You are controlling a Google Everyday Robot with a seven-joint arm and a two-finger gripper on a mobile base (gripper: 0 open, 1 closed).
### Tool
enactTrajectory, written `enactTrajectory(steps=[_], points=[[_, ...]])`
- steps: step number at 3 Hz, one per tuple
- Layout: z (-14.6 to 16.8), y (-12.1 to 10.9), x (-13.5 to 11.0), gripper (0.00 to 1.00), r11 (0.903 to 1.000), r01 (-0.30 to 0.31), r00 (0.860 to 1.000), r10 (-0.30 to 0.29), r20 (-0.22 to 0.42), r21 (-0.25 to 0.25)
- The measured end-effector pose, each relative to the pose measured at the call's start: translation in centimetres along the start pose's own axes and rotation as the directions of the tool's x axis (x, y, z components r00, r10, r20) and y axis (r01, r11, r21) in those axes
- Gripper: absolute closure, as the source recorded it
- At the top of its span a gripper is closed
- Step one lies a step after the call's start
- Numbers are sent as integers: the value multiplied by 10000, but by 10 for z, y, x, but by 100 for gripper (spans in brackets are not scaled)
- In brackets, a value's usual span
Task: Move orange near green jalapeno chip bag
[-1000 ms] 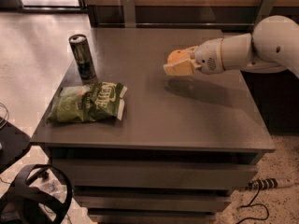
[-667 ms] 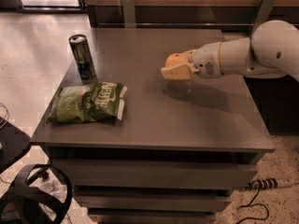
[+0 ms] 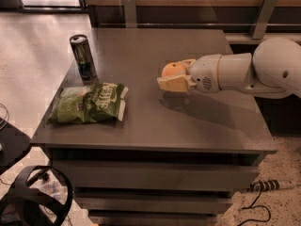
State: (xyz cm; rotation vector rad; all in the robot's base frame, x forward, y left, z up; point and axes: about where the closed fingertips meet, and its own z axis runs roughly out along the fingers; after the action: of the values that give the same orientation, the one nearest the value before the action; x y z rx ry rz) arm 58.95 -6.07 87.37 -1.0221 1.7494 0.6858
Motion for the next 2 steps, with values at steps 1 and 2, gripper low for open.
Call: enactTrajectory(steps=[1, 2], points=[[6, 13, 6, 100, 10000, 19, 10000, -20, -3, -82], [18, 27, 14, 100, 9994, -78, 9998, 71, -200, -345]])
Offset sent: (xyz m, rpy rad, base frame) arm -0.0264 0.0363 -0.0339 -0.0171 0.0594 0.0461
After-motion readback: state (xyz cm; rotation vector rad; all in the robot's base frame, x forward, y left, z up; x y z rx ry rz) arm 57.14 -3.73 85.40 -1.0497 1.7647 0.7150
